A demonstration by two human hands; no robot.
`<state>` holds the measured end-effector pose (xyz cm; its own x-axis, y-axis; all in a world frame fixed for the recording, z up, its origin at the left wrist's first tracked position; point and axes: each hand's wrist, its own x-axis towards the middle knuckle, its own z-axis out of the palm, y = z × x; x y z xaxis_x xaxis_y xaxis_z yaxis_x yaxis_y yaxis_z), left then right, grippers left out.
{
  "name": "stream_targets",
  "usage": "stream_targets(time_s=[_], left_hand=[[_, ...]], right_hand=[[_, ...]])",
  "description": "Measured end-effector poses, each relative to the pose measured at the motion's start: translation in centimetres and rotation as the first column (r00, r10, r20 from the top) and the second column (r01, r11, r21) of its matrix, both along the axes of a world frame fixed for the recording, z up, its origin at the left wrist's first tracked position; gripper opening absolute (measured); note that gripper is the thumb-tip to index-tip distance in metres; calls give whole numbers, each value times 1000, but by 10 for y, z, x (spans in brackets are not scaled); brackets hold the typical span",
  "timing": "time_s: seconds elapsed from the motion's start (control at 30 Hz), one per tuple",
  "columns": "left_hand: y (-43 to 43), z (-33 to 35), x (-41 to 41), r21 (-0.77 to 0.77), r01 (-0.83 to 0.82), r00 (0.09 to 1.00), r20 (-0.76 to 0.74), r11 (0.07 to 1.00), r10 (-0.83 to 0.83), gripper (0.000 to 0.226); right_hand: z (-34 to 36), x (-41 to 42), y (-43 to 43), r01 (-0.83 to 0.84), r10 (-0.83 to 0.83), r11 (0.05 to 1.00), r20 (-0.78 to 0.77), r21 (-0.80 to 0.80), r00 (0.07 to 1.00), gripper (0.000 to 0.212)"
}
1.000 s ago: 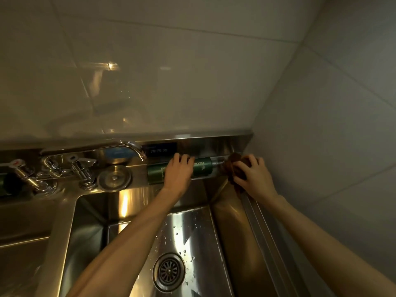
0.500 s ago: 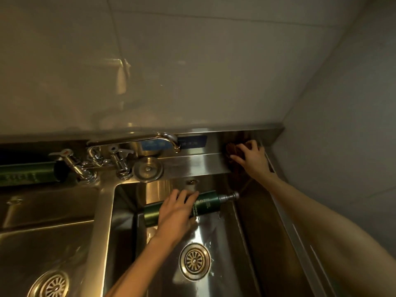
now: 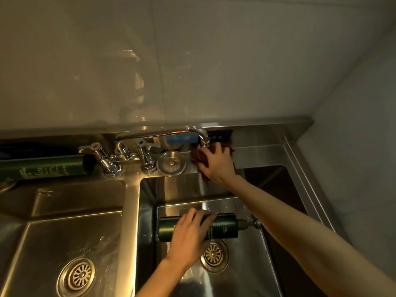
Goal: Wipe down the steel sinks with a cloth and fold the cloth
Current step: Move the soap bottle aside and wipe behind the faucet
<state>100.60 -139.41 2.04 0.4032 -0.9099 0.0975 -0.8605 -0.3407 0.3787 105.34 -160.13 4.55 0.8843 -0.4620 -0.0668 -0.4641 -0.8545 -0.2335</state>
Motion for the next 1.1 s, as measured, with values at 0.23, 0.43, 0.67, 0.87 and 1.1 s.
stream_targets(time_s=[0.23, 0.43, 0.67, 0.87, 1.1], left_hand=[[10, -4, 1, -1, 6, 999, -34, 1000, -6, 78], [4, 1, 7, -23, -9, 1000, 2, 1000, 9, 80], [-3, 3, 14, -39, -18, 999, 41, 999, 20, 80], [4, 3, 12, 13, -16, 997, 80, 1000, 15, 82], [-5, 10, 14, -13, -45, 993, 113, 999, 46, 87]], right_hand=[[-3, -3, 3, -129, 130, 990, 17, -51, 991, 39], [4, -38, -39, -334, 327, 936, -75, -113, 942, 35], [7, -95, -105, 62, -80, 988, -130, -139, 988, 44], [2, -31, -21, -260, 258, 959, -28, -111, 966, 41], [-1, -41, -47, -251, 252, 961, -9, -118, 968, 40]])
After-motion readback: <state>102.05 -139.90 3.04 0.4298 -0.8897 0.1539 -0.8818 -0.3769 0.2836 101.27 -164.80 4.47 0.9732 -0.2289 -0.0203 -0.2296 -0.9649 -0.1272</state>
